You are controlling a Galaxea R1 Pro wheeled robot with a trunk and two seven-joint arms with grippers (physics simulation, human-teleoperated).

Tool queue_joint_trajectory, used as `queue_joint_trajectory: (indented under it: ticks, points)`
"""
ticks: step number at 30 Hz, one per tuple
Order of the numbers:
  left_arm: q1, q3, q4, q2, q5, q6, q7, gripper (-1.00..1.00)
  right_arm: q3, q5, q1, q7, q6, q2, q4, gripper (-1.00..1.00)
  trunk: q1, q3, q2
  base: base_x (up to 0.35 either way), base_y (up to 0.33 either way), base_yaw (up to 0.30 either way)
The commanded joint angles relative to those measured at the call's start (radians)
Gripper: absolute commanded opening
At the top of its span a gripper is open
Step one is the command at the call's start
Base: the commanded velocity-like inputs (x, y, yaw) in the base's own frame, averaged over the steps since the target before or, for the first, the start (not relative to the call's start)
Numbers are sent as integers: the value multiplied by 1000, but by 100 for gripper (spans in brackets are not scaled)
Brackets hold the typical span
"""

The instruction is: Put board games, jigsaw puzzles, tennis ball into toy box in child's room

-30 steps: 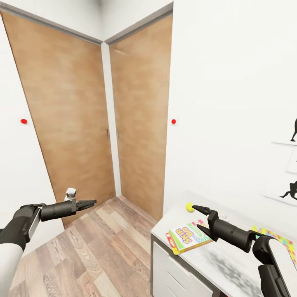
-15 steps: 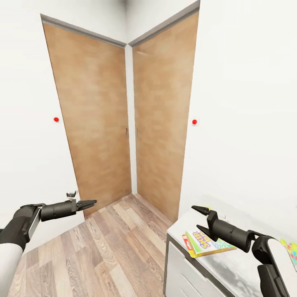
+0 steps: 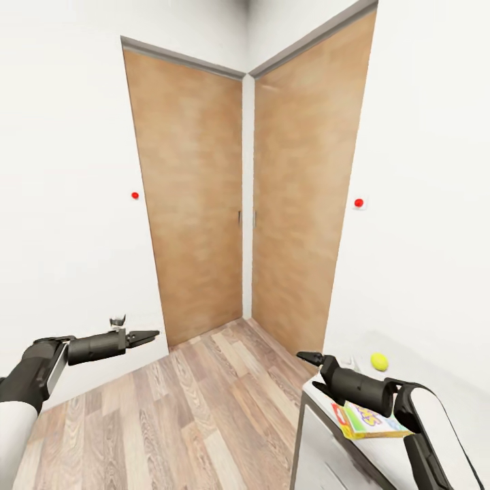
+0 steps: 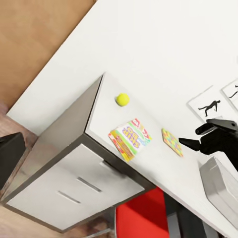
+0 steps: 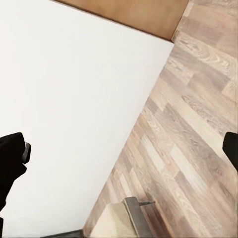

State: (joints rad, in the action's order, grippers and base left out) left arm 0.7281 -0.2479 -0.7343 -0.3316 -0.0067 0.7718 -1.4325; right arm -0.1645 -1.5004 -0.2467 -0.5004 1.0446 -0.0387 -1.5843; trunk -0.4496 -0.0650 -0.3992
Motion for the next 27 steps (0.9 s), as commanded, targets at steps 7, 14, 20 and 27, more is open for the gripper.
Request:
queue_joint_trajectory:
  ticks: [7, 14, 20, 27]
  points:
    - [1, -2, 1, 0, -1, 9, 28, 100, 34, 33, 0, -10, 3, 0, 2, 100, 0, 0, -1, 0, 0, 293]
    - [1, -2, 1, 0, 0, 10, 93, 100, 41, 40, 0, -9, -6, 0, 5, 100, 0, 0, -1, 0, 0, 293]
    - [1, -2, 1, 1, 2, 10, 108, 100, 42, 41, 0, -9, -9, 0, 6, 100, 0, 0, -1, -6, 4, 293]
    - [1, -2, 2, 1, 2, 9, 110, 100, 43, 42, 0, -9, -9, 0, 6, 100, 0, 0, -1, -25, 54, 292]
